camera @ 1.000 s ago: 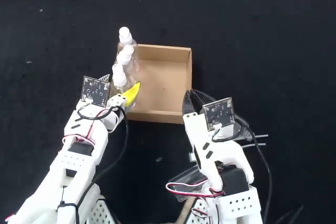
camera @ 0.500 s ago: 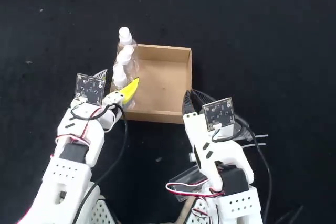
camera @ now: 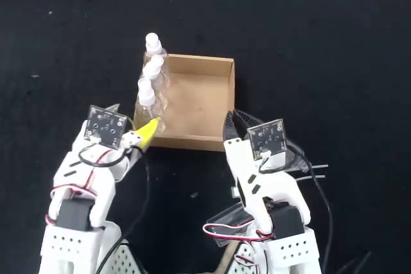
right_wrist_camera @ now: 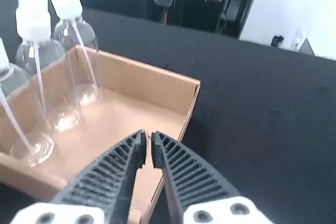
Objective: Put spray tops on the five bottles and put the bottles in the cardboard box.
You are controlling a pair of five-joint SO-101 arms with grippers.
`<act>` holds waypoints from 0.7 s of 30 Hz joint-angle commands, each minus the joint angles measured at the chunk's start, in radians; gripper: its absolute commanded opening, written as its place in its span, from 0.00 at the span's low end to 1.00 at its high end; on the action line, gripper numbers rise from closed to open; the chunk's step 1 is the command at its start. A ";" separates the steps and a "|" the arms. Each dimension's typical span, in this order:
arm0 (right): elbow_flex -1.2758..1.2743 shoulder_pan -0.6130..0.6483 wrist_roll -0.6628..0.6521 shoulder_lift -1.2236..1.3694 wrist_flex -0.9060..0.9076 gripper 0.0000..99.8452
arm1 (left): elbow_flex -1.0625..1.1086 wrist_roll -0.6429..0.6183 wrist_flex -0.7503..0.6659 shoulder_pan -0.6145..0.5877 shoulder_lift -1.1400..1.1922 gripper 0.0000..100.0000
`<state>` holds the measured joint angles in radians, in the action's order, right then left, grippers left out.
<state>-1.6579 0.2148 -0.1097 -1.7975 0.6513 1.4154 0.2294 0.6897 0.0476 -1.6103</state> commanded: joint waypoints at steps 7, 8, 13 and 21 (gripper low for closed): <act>0.107 -0.015 0.000 -0.096 0.069 0.01 | -0.041 0.046 0.146 -0.183 -0.130 0.21; 0.116 -0.015 0.000 -0.096 0.077 0.01 | -0.028 0.046 0.138 -0.211 -0.121 0.21; 0.206 -0.015 0.008 -0.096 0.181 0.01 | 0.064 -0.018 0.008 -0.285 -0.025 0.21; 0.280 -0.015 0.003 -0.077 0.215 0.01 | 0.004 -0.046 -0.150 -0.285 0.265 0.21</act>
<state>-1.4599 0.2148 -0.1112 -1.7975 0.8493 1.4998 0.1972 0.6114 -0.2240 -1.4876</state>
